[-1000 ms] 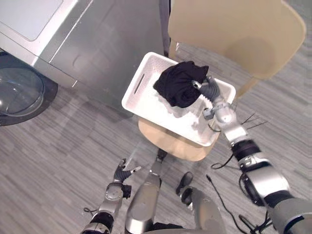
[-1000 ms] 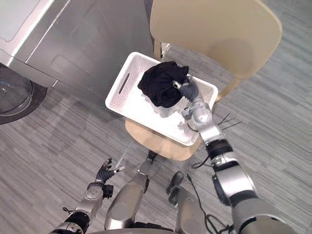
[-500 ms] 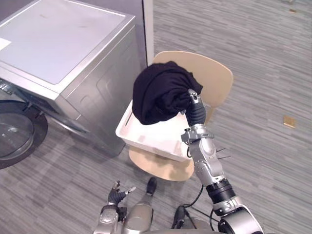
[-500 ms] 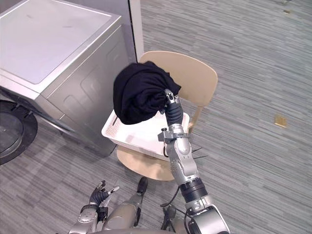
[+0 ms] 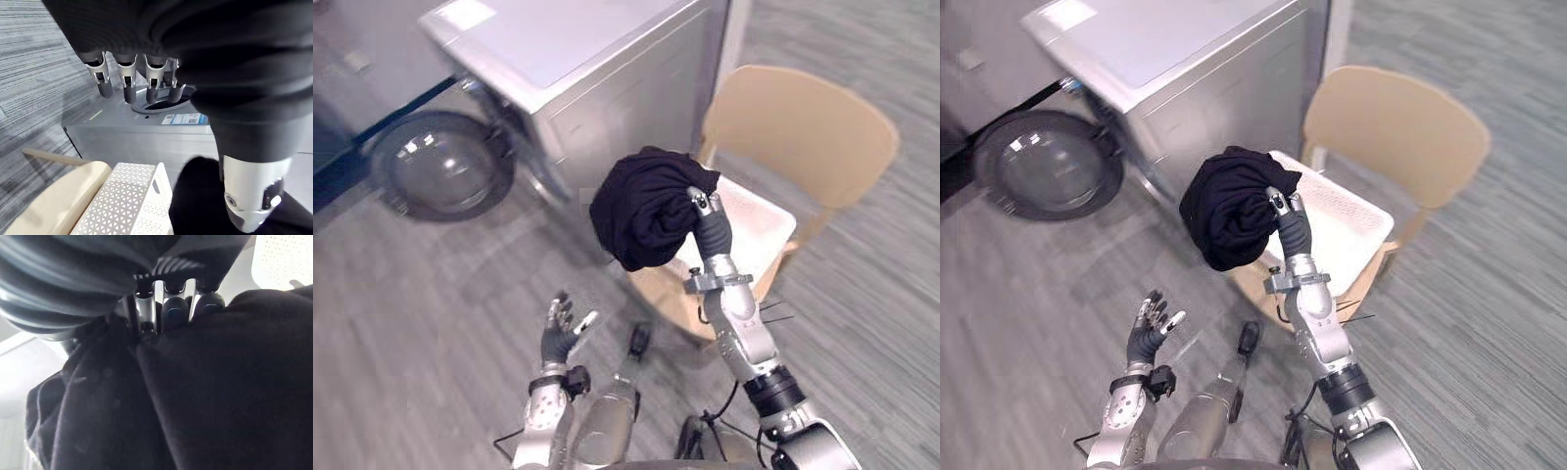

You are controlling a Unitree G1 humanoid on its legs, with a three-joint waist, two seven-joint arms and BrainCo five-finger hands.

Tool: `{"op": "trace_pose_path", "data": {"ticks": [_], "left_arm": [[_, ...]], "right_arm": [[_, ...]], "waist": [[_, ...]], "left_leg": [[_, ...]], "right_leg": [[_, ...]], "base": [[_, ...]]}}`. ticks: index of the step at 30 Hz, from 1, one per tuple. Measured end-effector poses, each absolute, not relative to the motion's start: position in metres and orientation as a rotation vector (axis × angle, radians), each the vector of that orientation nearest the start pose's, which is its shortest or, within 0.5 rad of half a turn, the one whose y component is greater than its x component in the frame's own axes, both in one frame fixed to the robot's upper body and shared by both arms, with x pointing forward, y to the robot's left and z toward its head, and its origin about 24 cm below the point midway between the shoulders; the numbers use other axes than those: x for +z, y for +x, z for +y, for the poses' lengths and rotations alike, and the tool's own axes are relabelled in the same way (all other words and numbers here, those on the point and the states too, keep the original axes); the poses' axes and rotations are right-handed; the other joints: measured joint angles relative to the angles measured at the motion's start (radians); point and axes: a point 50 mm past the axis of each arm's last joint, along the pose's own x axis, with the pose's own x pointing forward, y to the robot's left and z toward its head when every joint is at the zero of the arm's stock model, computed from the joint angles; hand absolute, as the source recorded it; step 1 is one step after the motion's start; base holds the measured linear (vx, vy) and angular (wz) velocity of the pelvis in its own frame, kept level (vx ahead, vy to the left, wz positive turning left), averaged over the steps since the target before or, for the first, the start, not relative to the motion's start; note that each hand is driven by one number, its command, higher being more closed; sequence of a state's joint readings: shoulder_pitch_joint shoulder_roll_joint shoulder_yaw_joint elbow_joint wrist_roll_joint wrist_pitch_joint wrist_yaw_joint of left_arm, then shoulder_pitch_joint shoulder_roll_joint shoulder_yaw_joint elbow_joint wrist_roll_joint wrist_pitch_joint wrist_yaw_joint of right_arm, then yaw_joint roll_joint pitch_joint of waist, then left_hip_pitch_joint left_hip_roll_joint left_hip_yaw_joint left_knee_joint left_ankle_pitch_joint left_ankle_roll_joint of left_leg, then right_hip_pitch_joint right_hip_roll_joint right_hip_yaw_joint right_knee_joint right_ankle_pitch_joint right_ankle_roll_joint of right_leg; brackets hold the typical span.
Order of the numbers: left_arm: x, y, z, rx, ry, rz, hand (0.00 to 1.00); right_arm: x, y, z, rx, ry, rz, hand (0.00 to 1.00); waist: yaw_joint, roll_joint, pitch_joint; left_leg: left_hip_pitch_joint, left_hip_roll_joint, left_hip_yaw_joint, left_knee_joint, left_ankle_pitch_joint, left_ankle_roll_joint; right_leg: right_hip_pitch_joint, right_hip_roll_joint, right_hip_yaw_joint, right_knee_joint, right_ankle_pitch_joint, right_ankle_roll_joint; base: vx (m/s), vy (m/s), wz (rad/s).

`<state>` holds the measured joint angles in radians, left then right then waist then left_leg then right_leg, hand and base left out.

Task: Pick up the laundry basket with both hands and put the clothes into the washing machine.

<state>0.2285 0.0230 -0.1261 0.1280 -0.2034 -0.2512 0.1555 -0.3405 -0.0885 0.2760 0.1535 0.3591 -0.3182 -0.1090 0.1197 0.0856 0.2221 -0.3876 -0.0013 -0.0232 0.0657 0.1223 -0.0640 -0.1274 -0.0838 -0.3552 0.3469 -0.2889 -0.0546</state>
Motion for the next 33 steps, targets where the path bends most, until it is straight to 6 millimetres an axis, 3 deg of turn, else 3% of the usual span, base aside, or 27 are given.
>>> {"op": "trace_pose_path", "data": {"ticks": [1,2,4,6,7,10,12,18,21,22,31,32,33], "left_arm": [[-0.001,0.197,0.149,0.145,-0.189,0.053,0.0],[0.011,0.2,0.149,0.141,-0.196,-0.016,0.0],[0.029,0.21,0.148,0.116,-0.2,-0.121,0.0],[0.039,0.218,0.141,0.052,-0.169,-0.166,0.0],[0.044,0.223,0.135,0.002,-0.142,-0.188,0.0],[0.058,0.24,0.125,-0.079,-0.062,-0.254,0.0],[0.062,0.246,0.125,-0.093,-0.004,-0.276,0.0],[0.066,0.262,0.119,-0.096,0.065,-0.296,0.0],[0.057,0.263,0.121,-0.083,0.088,-0.257,0.0],[0.054,0.263,0.121,-0.082,0.115,-0.247,1.0],[0.051,0.272,0.127,-0.084,0.252,-0.246,1.0],[0.05,0.272,0.128,-0.084,0.257,-0.244,1.0],[0.049,0.272,0.128,-0.084,0.258,-0.242,1.0]], "right_arm": [[0.115,0.299,-0.089,0.226,0.249,-0.39,1.0],[0.112,0.299,-0.088,0.235,0.219,-0.38,1.0],[0.108,0.302,-0.087,0.242,0.175,-0.366,1.0],[0.102,0.303,-0.087,0.248,0.134,-0.345,1.0],[0.096,0.304,-0.088,0.257,0.094,-0.321,1.0],[0.084,0.307,-0.092,0.253,0.044,-0.256,1.0],[0.083,0.305,-0.083,0.299,0.015,-0.25,1.0],[0.103,0.303,-0.035,0.507,-0.033,-0.323,1.0],[0.099,0.3,-0.027,0.537,-0.044,-0.295,1.0],[0.098,0.298,-0.024,0.55,-0.053,-0.289,1.0],[0.102,0.298,-0.018,0.586,-0.086,-0.299,1.0],[0.102,0.298,-0.018,0.589,-0.091,-0.3,0.0],[0.102,0.298,-0.019,0.589,-0.09,-0.299,0.0]], "waist": [[-0.002,0.002,-0.002],[-0.007,0.013,-0.017],[-0.026,0.012,-0.021],[-0.037,0.018,-0.028],[-0.058,0.035,-0.045],[-0.055,0.003,-0.07],[-0.055,-0.02,-0.091],[-0.055,-0.027,-0.106],[-0.053,-0.03,-0.143],[-0.054,-0.03,-0.154],[-0.055,-0.05,-0.171],[-0.056,-0.052,-0.173],[-0.056,-0.053,-0.173]], "left_leg": [[0.044,0.021,0.033,0.093,-0.006,-0.005],[0.079,0.04,0.04,0.163,-0.068,-0.003],[0.149,0.067,0.059,0.164,-0.132,0.006],[0.233,0.075,0.067,0.034,-0.111,-0.016],[0.289,0.089,0.056,-0.085,-0.081,-0.052],[0.304,0.081,0.043,-0.131,-0.051,-0.031],[0.296,0.062,0.032,-0.113,-0.033,-0.032],[0.296,0.051,0.027,-0.104,-0.015,-0.027],[0.298,0.054,0.029,-0.125,0.008,-0.029],[0.305,0.06,0.032,-0.137,0.011,-0.03],[0.324,0.108,0.067,-0.159,0.007,-0.028],[0.325,0.111,0.07,-0.159,0.004,-0.032],[0.325,0.113,0.071,-0.159,0.003,-0.031]], "right_leg": [[0.001,-0.009,-0.014,-0.01,0.015,-0.007],[0.003,-0.005,-0.037,-0.034,0.032,-0.012],[0.004,-0.006,-0.07,-0.077,0.068,-0.011],[0.009,0.0,-0.092,-0.122,0.102,-0.003],[0.013,0.015,-0.123,-0.144,0.118,0.005],[0.024,0.007,-0.144,-0.166,0.144,0.026],[0.046,-0.003,-0.148,-0.203,0.169,0.039],[0.09,0.011,-0.14,-0.295,0.234,0.04],[0.089,0.02,-0.135,-0.317,0.252,0.033],[0.09,0.028,-0.13,-0.324,0.259,0.028],[0.096,0.1,-0.061,-0.401,0.322,0.0],[0.1,0.108,-0.055,-0.414,0.33,-0.003],[0.103,0.112,-0.053,-0.422,0.335,-0.005]], "base": [[-0.15,-0.074,0.56],[-0.14,-0.052,0.51],[-0.12,0.006,0.54],[-0.06,0.043,0.48],[-0.03,0.077,0.53],[-0.06,0.1,0.34],[-0.06,0.099,0.16],[-0.08,0.066,0.04],[-0.07,0.009,-0.07],[-0.07,-0.004,-0.22],[-0.1,-0.003,-0.23],[-0.09,0.013,-0.15],[-0.09,0.005,-0.1]]}}
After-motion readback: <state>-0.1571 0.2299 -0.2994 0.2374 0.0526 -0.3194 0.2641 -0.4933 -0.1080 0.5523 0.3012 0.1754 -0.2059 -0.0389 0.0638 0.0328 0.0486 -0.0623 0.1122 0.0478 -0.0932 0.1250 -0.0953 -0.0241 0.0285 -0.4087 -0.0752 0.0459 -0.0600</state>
